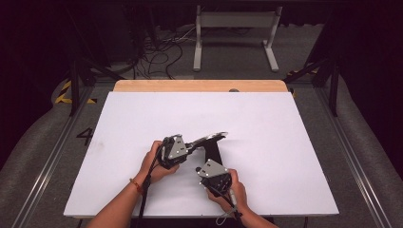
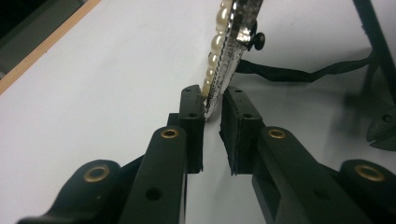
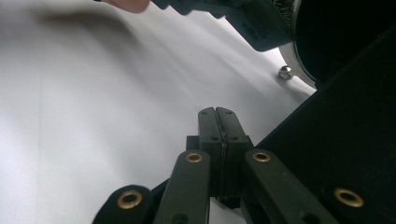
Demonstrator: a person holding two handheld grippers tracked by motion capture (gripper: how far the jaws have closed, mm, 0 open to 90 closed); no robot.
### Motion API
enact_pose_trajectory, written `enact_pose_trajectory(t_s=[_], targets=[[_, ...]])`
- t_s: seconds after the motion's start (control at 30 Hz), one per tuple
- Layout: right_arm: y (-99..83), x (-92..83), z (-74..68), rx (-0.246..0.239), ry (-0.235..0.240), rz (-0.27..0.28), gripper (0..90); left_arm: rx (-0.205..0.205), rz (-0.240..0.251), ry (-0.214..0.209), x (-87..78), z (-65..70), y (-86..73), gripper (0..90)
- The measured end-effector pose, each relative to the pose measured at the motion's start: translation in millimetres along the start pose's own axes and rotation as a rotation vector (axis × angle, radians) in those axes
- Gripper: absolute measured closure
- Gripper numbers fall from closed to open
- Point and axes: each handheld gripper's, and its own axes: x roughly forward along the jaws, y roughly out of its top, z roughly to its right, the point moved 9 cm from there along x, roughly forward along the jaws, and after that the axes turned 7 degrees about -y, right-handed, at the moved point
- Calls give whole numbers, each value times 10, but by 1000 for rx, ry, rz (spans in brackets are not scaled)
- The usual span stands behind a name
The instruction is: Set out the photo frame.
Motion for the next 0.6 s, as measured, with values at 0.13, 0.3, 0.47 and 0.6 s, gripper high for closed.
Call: enact_pose_trajectory(t_s=[0.13,0.3,0.47,0.6], targets=[[-27,-21,33,-6,-5,5,900,16,26,-3,-39,43,67,791],[-57,-40,80,8,7,13,900,29,31,-2,-44,64,96,793],[-80,-53,109,8,15,12,900,16,39,-16,-29,69,93,791],[-93,-62,121,17,20,13,900,19,36,-16,-29,79,94,791]])
